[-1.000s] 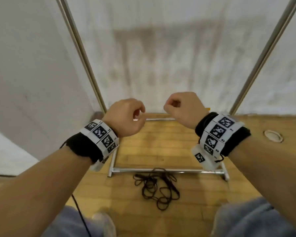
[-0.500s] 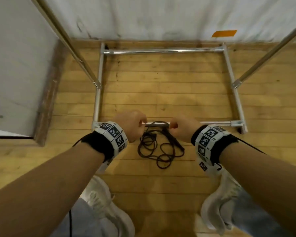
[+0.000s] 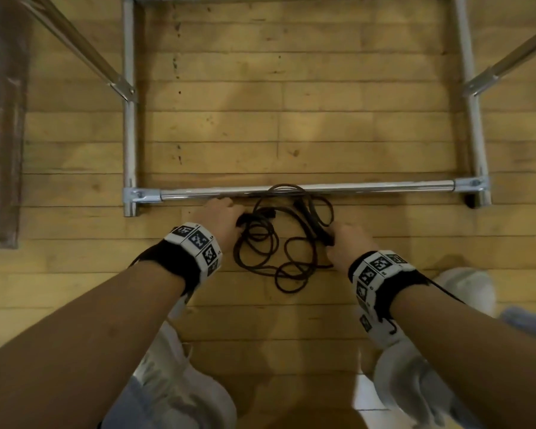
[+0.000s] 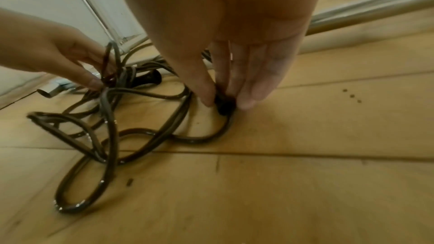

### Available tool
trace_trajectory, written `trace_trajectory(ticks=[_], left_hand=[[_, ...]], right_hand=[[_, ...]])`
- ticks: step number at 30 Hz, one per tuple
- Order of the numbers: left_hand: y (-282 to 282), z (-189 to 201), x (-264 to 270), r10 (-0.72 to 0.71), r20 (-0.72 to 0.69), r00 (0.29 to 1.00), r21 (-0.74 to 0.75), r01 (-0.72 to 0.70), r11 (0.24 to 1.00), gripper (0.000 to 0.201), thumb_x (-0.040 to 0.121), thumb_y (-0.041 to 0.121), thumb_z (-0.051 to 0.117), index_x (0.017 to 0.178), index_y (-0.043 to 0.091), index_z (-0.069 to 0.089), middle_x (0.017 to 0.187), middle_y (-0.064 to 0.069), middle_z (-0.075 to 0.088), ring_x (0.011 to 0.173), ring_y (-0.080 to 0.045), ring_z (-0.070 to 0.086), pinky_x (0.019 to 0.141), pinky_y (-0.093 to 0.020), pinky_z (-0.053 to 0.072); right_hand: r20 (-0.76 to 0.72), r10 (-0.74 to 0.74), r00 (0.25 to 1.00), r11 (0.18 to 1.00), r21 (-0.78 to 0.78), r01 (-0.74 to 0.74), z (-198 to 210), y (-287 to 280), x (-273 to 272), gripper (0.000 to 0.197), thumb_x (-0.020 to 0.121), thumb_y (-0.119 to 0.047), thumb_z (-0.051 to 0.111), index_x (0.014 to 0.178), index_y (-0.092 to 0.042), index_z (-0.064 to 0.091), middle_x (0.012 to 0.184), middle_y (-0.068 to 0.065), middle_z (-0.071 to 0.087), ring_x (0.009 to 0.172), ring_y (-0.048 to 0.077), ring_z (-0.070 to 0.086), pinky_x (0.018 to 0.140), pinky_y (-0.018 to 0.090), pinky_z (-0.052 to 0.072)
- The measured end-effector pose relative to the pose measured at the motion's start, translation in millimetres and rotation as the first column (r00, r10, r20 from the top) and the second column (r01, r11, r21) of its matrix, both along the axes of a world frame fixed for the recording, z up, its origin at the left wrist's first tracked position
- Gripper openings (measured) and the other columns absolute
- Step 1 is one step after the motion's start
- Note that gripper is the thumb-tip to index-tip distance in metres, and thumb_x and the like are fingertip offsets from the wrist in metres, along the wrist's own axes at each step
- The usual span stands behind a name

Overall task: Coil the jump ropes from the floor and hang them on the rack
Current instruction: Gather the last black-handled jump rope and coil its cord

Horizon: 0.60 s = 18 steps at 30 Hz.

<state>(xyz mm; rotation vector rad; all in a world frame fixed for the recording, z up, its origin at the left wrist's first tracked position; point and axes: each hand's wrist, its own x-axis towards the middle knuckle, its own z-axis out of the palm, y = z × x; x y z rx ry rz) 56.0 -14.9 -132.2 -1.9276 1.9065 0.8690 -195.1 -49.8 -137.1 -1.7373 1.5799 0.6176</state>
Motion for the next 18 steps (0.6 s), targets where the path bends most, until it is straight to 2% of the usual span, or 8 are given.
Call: trace_trajectory(ticks=[3,5,7,9,11,13,15,18], left_hand=[[2,-5,3,-0.017,0.061,0.998,0.045,0.014,0.999,0.044,0.092,0.039,0.056,0.133,0.024,0.05,0.124,-0.003,0.052,0.118,-0.024,0.044,0.095,-0.038,0.042],[3,-7,3,0.034,0.036,0.999,0.073,-0.037,0.997,0.045,0.091,0.038,0.058,0.131,0.021,0.049,0.124,-0.003,0.05,0.117,-0.023,0.045,0.095,-0.038,0.043],[5,-8,3,0.102,0.015,0.995,0.1,-0.103,0.99,0.042,0.089,0.037,0.062,0.125,0.018,0.051,0.119,-0.004,0.054,0.108,-0.022,0.051,0.09,-0.037,0.047],[7,-11,3,0.191,-0.011,0.981,0.128,-0.188,0.974,0.041,0.088,0.035,0.064,0.121,0.017,0.049,0.113,-0.003,0.058,0.098,-0.02,0.057,0.081,-0.035,0.049],[9,-12,3,0.263,-0.064,0.963,0.144,-0.252,0.957,0.043,0.086,0.032,0.067,0.121,0.016,0.049,0.113,-0.002,0.058,0.095,-0.02,0.058,0.077,-0.032,0.049],[9,-13,4,0.281,-0.129,0.951,0.133,-0.264,0.955,0.03,0.087,0.027,0.066,0.113,0.019,0.054,0.11,-0.003,0.06,0.084,-0.016,0.057,0.067,-0.027,0.046],[8,-11,6,0.294,-0.132,0.947,0.128,-0.278,0.952,0.017,0.088,0.025,0.064,0.101,0.019,0.054,0.099,-0.005,0.062,0.072,-0.013,0.054,0.057,-0.025,0.041],[5,-5,10,0.435,-0.092,0.896,0.133,-0.422,0.897,0.032,0.087,0.03,0.066,0.109,0.017,0.047,0.091,-0.006,0.059,0.071,-0.018,0.057,0.058,-0.03,0.045]], right_hand=[[0.136,-0.139,0.981,0.989,-0.03,0.145,-4,6,-6,0.026,0.085,-0.025,0.057,0.11,-0.02,0.059,0.085,-0.001,0.058,0.073,0.016,0.057,0.063,0.033,0.055],[0.21,-0.22,0.953,0.97,-0.057,0.237,-4,8,-9,0.025,0.085,-0.025,0.058,0.109,-0.02,0.059,0.081,-0.003,0.056,0.07,0.013,0.055,0.054,0.027,0.049],[0.27,-0.265,0.926,0.956,-0.054,0.289,-3,8,-10,0.024,0.087,-0.022,0.056,0.111,-0.023,0.06,0.077,-0.004,0.056,0.065,0.013,0.055,0.047,0.023,0.043],[0.322,-0.285,0.903,0.949,-0.034,0.312,-1,7,-10,0.022,0.09,-0.021,0.054,0.109,-0.027,0.061,0.075,-0.002,0.058,0.062,0.015,0.056,0.046,0.023,0.043],[0.374,-0.295,0.879,0.943,-0.032,0.33,1,6,-9,0.02,0.091,-0.021,0.053,0.107,-0.029,0.062,0.075,-0.001,0.059,0.063,0.016,0.056,0.049,0.024,0.044],[0.427,-0.3,0.853,0.936,-0.041,0.349,4,5,-7,0.02,0.092,-0.022,0.054,0.108,-0.03,0.062,0.075,-0.002,0.059,0.065,0.014,0.056,0.051,0.023,0.043],[0.459,-0.287,0.841,0.937,-0.05,0.347,9,3,-5,0.021,0.093,-0.023,0.053,0.11,-0.029,0.063,0.075,-0.005,0.059,0.064,0.011,0.054,0.051,0.019,0.039],[0.464,-0.258,0.847,0.944,-0.066,0.323,18,-7,-4,0.024,0.095,-0.024,0.051,0.115,-0.028,0.063,0.075,-0.006,0.059,0.064,0.01,0.054,0.052,0.019,0.037]])
